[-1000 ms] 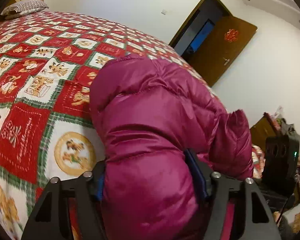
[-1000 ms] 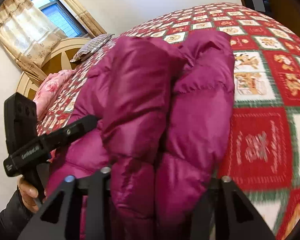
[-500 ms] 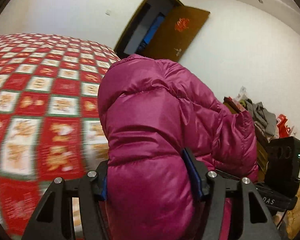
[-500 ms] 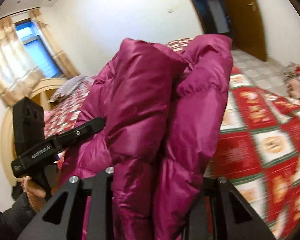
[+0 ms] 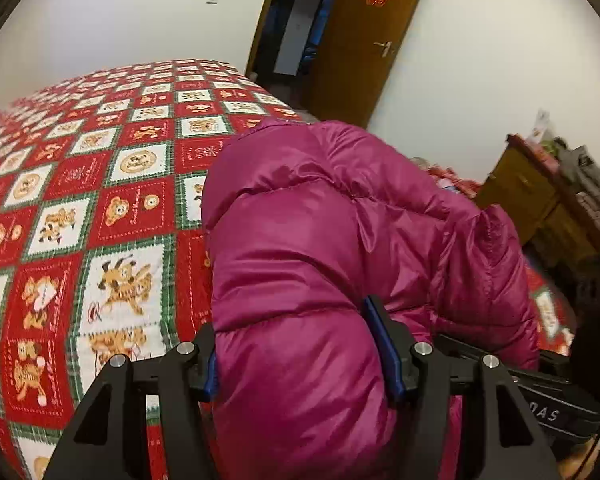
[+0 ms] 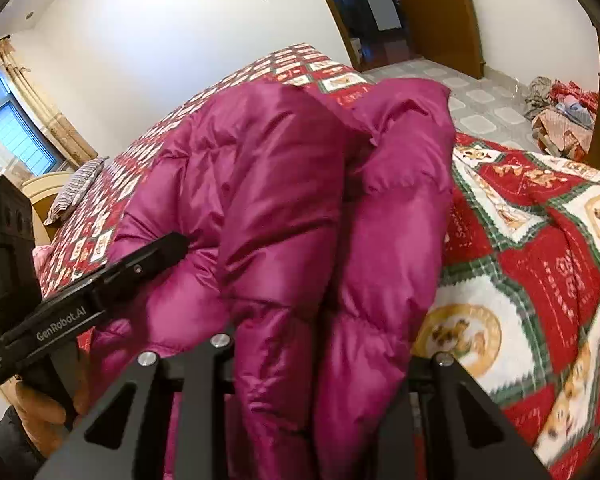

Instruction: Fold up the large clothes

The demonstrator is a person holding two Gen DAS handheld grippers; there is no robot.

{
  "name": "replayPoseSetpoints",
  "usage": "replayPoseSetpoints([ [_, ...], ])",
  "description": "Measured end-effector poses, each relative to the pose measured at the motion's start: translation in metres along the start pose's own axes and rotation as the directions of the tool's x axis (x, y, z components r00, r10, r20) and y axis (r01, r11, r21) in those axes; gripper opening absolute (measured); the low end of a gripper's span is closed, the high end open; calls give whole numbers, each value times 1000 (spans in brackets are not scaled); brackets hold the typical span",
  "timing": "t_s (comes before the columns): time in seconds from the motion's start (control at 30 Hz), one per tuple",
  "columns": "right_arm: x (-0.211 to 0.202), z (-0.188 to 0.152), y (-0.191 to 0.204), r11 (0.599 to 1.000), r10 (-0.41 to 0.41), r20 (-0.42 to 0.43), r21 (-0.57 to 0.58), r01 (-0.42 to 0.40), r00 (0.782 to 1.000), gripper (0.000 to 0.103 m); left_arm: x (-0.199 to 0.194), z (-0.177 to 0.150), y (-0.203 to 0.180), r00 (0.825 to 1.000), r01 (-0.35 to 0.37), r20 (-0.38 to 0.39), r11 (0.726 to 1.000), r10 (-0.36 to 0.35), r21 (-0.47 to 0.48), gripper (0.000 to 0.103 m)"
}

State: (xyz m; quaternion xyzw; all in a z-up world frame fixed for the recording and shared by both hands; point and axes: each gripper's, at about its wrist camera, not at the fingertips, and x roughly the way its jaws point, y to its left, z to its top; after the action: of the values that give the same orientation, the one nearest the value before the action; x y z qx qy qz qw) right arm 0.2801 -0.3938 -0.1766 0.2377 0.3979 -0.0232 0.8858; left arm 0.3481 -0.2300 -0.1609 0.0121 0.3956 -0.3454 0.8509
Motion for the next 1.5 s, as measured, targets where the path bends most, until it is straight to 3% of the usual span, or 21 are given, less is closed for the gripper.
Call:
replayPoseSetpoints([
  [0.1,2,0,-7,1000,4,-20,7,-4,1000,34,12,-1,-2,998,-63,-23,998,63,7,61],
  [0.27,3,-3,-11,998,24,-33,59,-22,999,50,26,-6,-8,982,-186,-31,982,187,44,67],
  [0.33,-4,-4,-12,998,-10,-21,57,12,1000,64,28,-6,-10,975,-219,-24,973,221,68,69],
  [0.47,-41,-10,-11,995,-94,77,41,91,993,64,29,-9,-10,970,-243,-16,967,244,79,70],
  [0.5,-56,-12,-8,991,-134,121,44,130,984,62,31,-8,-10,969,-247,-15,966,249,77,70],
  [0.6,-86,-11,2,980,-197,215,22,197,957,41,32,-8,-11,964,-266,-11,961,267,78,70],
  [0.67,-97,-6,16,972,-224,257,-8,234,940,39,32,-8,-12,961,-273,-14,959,275,81,71],
  [0.73,-98,3,30,972,-211,272,-42,231,939,37,33,-7,-10,961,-275,-16,958,277,78,71],
  [0.87,-69,27,47,976,-175,221,-90,199,959,31,34,-7,-12,957,-288,-15,954,291,87,71],
  [0.9,-56,32,47,974,-184,190,-96,205,964,25,33,-8,-13,956,-290,-15,953,292,88,71],
  [1.03,-17,37,29,936,-329,135,-87,342,935,20,33,-8,-12,957,-288,-19,954,291,82,72],
  [1.17,2,33,10,936,-342,84,-58,347,936,19,32,-5,-15,955,-294,-16,951,297,93,74],
  [1.3,11,35,-7,950,-312,19,-16,312,950,18,25,11,-10,965,-257,-17,961,260,105,74],
  [1.5,17,35,0,941,-337,-1,-44,337,941,18,24,65,-5,934,-356,89,928,347,111,75],
])
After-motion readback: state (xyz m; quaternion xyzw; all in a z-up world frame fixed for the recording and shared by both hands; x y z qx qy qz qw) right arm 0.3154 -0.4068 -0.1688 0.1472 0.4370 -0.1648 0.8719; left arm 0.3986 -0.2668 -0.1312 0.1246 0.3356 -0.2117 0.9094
